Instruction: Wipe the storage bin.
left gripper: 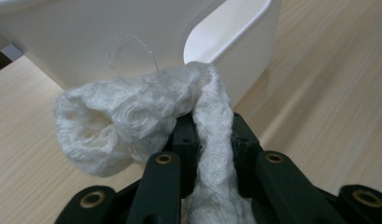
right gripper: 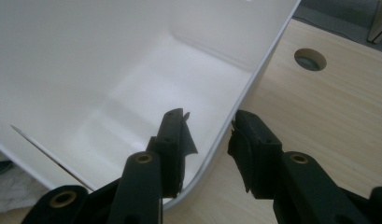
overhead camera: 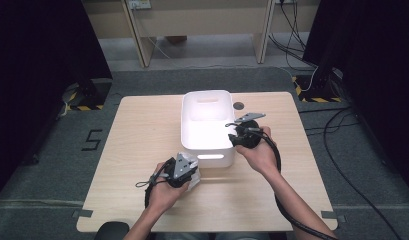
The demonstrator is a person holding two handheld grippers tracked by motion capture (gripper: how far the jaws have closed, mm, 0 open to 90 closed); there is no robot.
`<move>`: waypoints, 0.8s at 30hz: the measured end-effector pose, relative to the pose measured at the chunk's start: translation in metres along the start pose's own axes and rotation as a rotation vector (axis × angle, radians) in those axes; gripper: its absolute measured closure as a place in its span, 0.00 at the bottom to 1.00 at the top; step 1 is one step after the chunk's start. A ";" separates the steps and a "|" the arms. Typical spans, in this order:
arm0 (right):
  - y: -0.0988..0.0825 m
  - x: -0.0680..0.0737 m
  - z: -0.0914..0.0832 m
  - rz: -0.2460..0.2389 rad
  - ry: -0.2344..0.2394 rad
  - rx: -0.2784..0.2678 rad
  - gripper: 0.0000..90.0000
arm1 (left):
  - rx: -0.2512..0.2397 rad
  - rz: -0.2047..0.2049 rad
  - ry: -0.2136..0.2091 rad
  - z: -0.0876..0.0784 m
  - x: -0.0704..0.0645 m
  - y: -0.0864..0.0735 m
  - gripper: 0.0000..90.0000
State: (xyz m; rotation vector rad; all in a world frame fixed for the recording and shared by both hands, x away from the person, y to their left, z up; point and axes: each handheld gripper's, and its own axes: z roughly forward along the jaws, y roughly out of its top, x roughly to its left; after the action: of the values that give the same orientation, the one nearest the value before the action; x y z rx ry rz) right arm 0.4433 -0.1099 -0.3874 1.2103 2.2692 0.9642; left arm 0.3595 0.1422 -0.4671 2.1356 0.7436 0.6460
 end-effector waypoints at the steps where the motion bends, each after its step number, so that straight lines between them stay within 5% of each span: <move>1: 0.000 0.000 0.000 0.005 0.003 -0.002 0.71 | 0.000 -0.001 0.000 0.001 0.000 -0.001 0.85; 24: -0.004 0.001 0.007 0.023 0.004 0.013 0.68 | 0.026 -0.032 -0.021 0.010 -0.004 -0.003 0.85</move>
State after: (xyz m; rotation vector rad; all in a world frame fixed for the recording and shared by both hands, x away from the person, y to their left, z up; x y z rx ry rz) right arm 0.4449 -0.1081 -0.3945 1.2434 2.2730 0.9616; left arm 0.3619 0.1361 -0.4763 2.1466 0.7777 0.5994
